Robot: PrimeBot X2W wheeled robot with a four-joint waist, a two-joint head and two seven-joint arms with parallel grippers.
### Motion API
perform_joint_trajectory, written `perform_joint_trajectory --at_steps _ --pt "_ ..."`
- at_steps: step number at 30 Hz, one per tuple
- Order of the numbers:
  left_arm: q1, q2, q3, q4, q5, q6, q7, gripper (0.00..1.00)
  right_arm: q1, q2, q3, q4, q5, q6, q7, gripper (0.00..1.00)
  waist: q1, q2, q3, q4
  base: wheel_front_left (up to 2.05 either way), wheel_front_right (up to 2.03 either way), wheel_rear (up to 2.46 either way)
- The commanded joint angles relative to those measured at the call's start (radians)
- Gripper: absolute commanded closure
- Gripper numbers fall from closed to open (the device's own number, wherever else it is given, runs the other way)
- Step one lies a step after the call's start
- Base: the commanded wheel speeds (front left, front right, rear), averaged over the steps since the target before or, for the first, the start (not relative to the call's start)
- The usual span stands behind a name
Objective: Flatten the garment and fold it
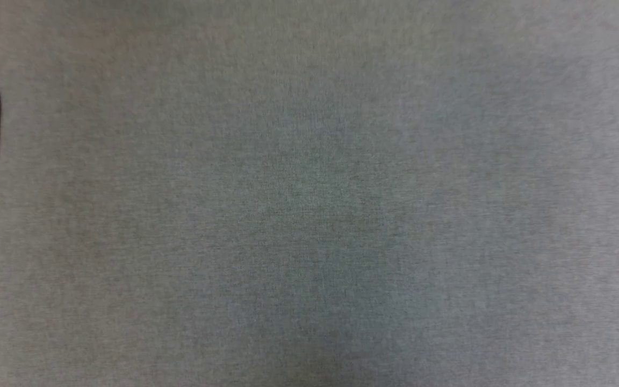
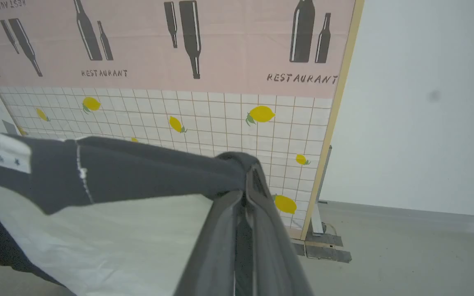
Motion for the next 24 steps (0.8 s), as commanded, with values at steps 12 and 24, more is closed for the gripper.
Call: perform_joint_trajectory --at_steps 12,24 --pt "0.178 -0.039 -0.005 0.114 -0.063 -0.043 -0.187 1.00 0.331 -0.087 0.119 -0.105 0.242 -0.002 -0.104 1.00 -0.0004 0.0000 -0.013 0.074 0.00 0.00 0.00" --pt "0.858 -0.066 0.054 -0.130 -0.175 0.031 -0.239 1.00 1.061 -0.116 0.094 -0.418 0.403 -0.002 -0.146 1.00 -0.0004 0.0000 -0.295 0.085 0.00 0.00 0.00"
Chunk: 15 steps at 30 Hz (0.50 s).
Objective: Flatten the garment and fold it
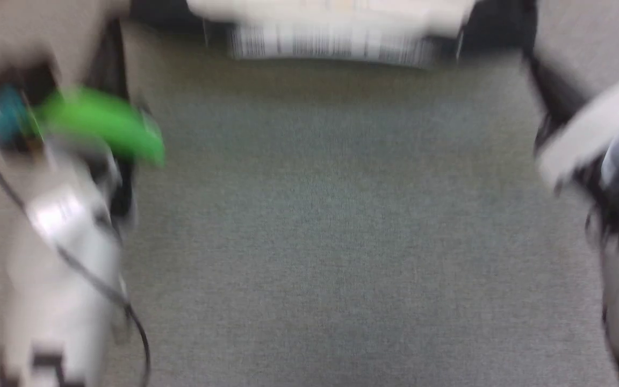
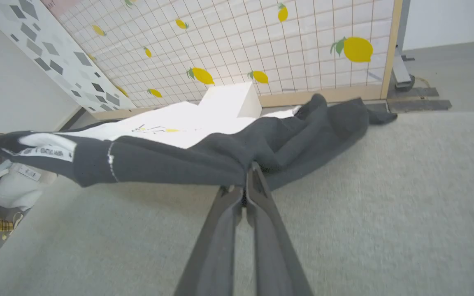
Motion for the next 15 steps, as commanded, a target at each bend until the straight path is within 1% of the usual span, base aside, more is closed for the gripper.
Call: perform_joint_trajectory --at_steps 1,5,8,11,15 --pt "0.081 0.006 0.023 -0.022 -0.022 0.028 0.010 1.00 0.060 -0.006 -0.020 -0.014 -0.003 -0.002 0.004 1.00 0.0001 0.0000 -0.145 0.005 0.00 0.00 0.00" --pt "0.351 0.005 0.023 -0.136 -0.041 0.094 0.085 1.00 0.265 0.022 -0.055 -0.065 -0.023 -0.002 0.031 1.00 0.0001 0.0000 -0.216 0.003 0.00 0.00 0.00" --pt "0.531 0.002 0.007 -0.196 -0.051 0.141 0.157 1.00 0.409 0.038 -0.078 -0.084 -0.074 -0.002 0.058 1.00 0.0001 0.0000 -0.258 0.004 0.00 0.00 0.00" --pt "0.650 -0.005 0.003 -0.237 -0.072 0.177 0.216 1.00 0.511 0.059 -0.106 -0.087 -0.120 -0.002 0.095 1.00 0.0001 0.0000 -0.291 0.007 0.00 0.00 0.00" --pt "0.766 -0.006 -0.005 -0.271 -0.098 0.218 0.309 1.00 0.622 0.086 -0.133 -0.108 -0.184 -0.002 0.185 1.00 0.0001 0.0000 -0.327 0.008 0.00 0.00 0.00"
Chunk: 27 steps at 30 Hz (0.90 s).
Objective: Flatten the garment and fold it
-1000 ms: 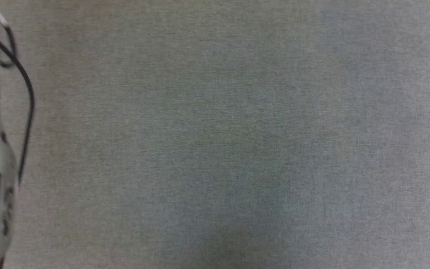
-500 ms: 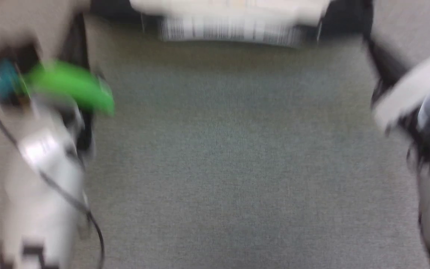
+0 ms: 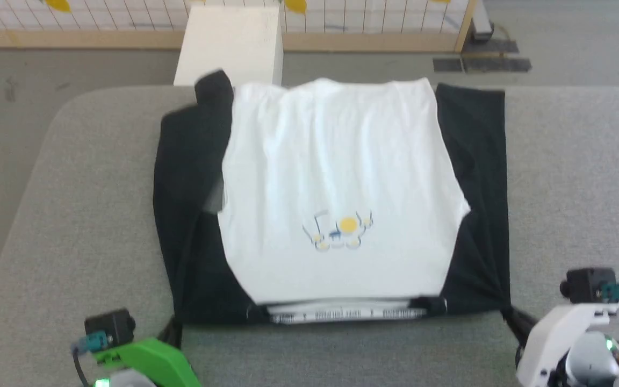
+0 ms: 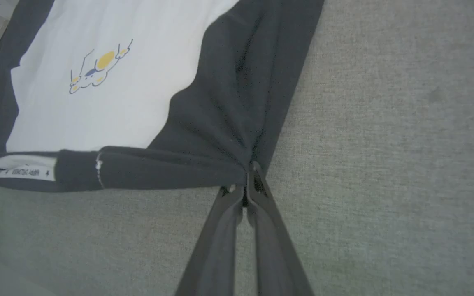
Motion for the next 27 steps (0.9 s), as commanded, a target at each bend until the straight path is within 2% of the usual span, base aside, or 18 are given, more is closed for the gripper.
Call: perform_joint_trajectory --at_steps 1,9,16,17,18,19,20,24,27 --pt "0.041 0.027 0.025 -0.003 -0.011 0.035 0.020 1.00 0.031 -0.011 -0.039 -0.014 -0.022 -0.006 0.023 1.00 0.0002 0.0000 -0.065 0.004 0.00 0.00 0.00" --pt "0.172 0.054 0.005 -0.072 -0.042 0.099 0.192 1.00 0.181 0.012 -0.058 -0.103 -0.112 -0.006 0.245 1.00 0.0002 0.0000 -0.089 0.000 0.00 0.00 0.00" --pt "0.176 0.034 0.003 -0.056 -0.073 0.099 0.212 1.00 0.185 0.035 -0.035 -0.099 -0.142 -0.006 0.239 1.00 0.0002 0.0000 -0.079 -0.006 0.00 0.00 0.00" --pt "0.173 0.029 0.004 -0.049 -0.081 0.097 0.214 0.82 0.181 0.036 -0.030 -0.090 -0.145 -0.006 0.232 1.00 0.0002 0.0000 -0.079 -0.007 0.00 0.00 0.00" --pt "0.171 0.026 0.007 -0.046 -0.086 0.097 0.211 0.52 0.178 0.038 -0.027 -0.084 -0.145 -0.006 0.227 1.00 0.0002 0.0000 -0.079 -0.008 0.00 0.00 0.00" --pt "0.168 0.021 0.011 -0.045 -0.093 0.097 0.211 0.00 0.173 0.039 -0.024 -0.080 -0.143 -0.006 0.216 0.71 0.0002 0.0000 -0.078 -0.009 0.00 0.00 0.00" --pt "0.167 0.020 0.013 -0.044 -0.098 0.097 0.213 0.00 0.169 0.038 -0.020 -0.077 -0.144 -0.006 0.209 0.00 0.0002 0.0000 -0.078 -0.009 0.00 0.00 0.00" --pt "0.168 0.037 0.034 -0.063 -0.109 0.105 0.224 0.00 0.160 0.020 -0.011 -0.088 -0.132 -0.006 0.196 0.00 0.0002 0.0000 -0.081 -0.012 0.00 0.00 0.00" --pt "0.192 0.073 0.071 -0.131 -0.119 0.132 0.248 0.00 0.169 0.000 -0.034 -0.142 -0.099 -0.006 0.215 0.00 0.0002 0.0000 -0.088 -0.012 0.00 0.00 0.00"
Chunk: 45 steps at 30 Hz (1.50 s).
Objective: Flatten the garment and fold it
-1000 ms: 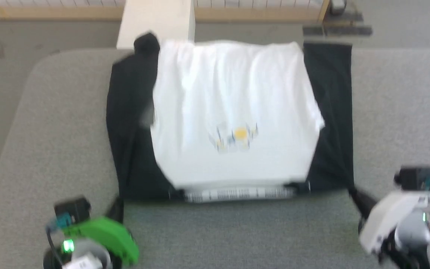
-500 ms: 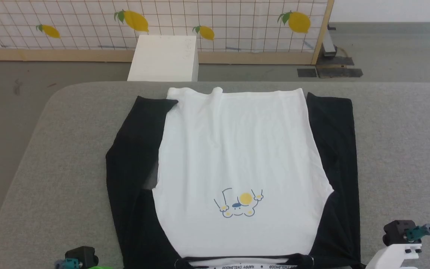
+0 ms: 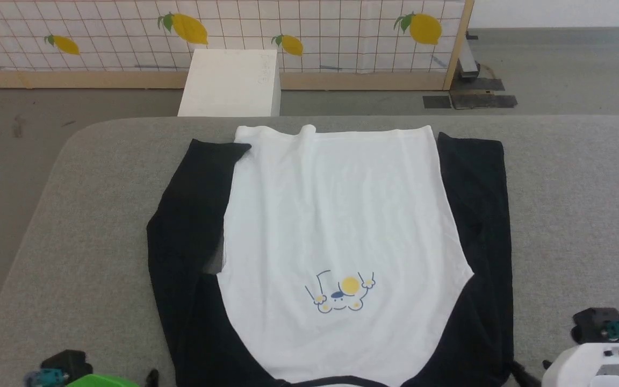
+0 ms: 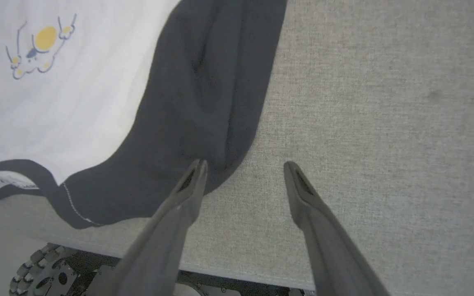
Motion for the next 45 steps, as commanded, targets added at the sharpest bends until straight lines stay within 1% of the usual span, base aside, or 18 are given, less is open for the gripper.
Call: perform_joint_trajectory --at_steps 1,3,4,6,7,9,12,14,16,18,20,25,32,36,39,41,45 --pt "0.023 0.017 0.020 -0.030 -0.005 0.016 0.003 0.00 -0.005 0.000 -0.022 -0.029 0.018 -0.002 0.002 0.00 0.0001 0.0000 -0.002 0.000 0.00 0.00 0.00" --pt "0.032 0.037 0.047 -0.081 0.005 0.037 -0.007 0.00 -0.013 0.007 -0.066 -0.068 0.025 -0.002 -0.002 0.00 0.0001 0.0000 -0.003 0.000 0.00 0.00 0.00" --pt "0.029 0.040 0.068 -0.113 0.007 0.042 -0.031 0.00 -0.028 0.016 -0.098 -0.086 0.034 -0.002 -0.011 0.00 0.0001 0.0000 0.001 -0.001 0.00 0.00 0.00" --pt "0.016 0.052 0.092 -0.162 0.026 0.036 -0.086 0.00 -0.070 0.034 -0.154 -0.106 0.043 -0.002 -0.032 0.00 0.0001 0.0000 0.009 -0.003 0.00 0.00 0.00" --pt "0.005 0.049 0.107 -0.182 0.033 0.033 -0.124 0.00 -0.093 0.039 -0.169 -0.110 0.045 -0.002 -0.039 0.00 0.0001 0.0000 0.015 -0.005 0.00 0.00 0.00" --pt "-0.016 0.047 0.116 -0.221 0.052 0.013 -0.192 0.00 -0.164 0.051 -0.207 -0.106 0.060 -0.002 -0.063 0.00 0.0001 0.0000 0.034 -0.012 0.00 0.00 0.00" --pt "-0.068 0.041 0.118 -0.257 0.094 -0.025 -0.319 0.00 -0.277 0.055 -0.232 -0.073 0.037 -0.002 -0.100 0.00 0.0001 0.0000 0.069 -0.014 0.00 0.00 0.00" --pt "-0.105 0.029 0.123 -0.257 0.118 -0.049 -0.415 0.00 -0.373 0.058 -0.251 -0.034 0.016 -0.002 -0.129 0.00 0.0001 0.0000 0.105 -0.015 0.00 0.00 0.00" --pt "-0.135 0.025 0.120 -0.247 0.139 -0.072 -0.484 0.00 -0.460 0.054 -0.256 0.012 -0.011 -0.002 -0.147 0.00 0.0001 0.0000 0.142 -0.014 0.00 0.00 0.00" --pt "-0.168 0.028 0.115 -0.240 0.169 -0.093 -0.549 0.00 -0.547 0.047 -0.258 0.064 -0.037 -0.002 -0.157 0.00 0.0001 0.0000 0.186 -0.009 0.00 0.00 0.00" --pt "-0.200 0.023 0.114 -0.234 0.193 -0.112 -0.586 0.00 -0.633 0.042 -0.259 0.123 -0.059 -0.002 -0.164 0.00 0.0001 0.0000 0.229 -0.005 0.00 0.00 0.00" --pt "-0.263 -0.012 0.130 -0.231 0.247 -0.150 -0.614 0.00 -0.830 0.010 -0.272 0.278 -0.134 -0.002 -0.154 0.00 0.0001 0.0000 0.335 0.018 0.00 0.00 0.00" --pt "-0.320 -0.082 0.177 -0.247 0.315 -0.222 -0.616 0.00 -1.061 -0.028 -0.285 0.453 -0.281 -0.002 -0.083 0.00 0.0001 0.0000 0.475 0.050 0.00 0.00 0.00" --pt "-0.351 -0.115 0.205 -0.256 0.350 -0.266 -0.616 0.00 -1.148 -0.044 -0.268 0.505 -0.371 -0.002 -0.031 0.00 0.0001 0.0000 0.534 0.070 0.00 0.00 0.00" --pt "-0.368 -0.136 0.223 -0.256 0.372 -0.301 -0.616 0.00 -1.197 -0.051 -0.250 0.531 -0.411 -0.002 0.000 0.00 0.0001 0.0000 0.568 0.083 0.00 0.00 0.00" --pt "-0.380 -0.151 0.230 -0.255 0.384 -0.320 -0.616 0.00 -1.217 -0.061 -0.234 0.548 -0.429 -0.002 0.027 0.00 0.0001 0.0000 0.587 0.091 0.00 0.00 0.00" --pt "-0.391 -0.174 0.238 -0.237 0.403 -0.344 -0.616 0.00 -1.233 -0.076 -0.220 0.577 -0.452 -0.002 0.096 0.00 0.0001 0.0000 0.611 0.097 0.00 0.00 0.00"
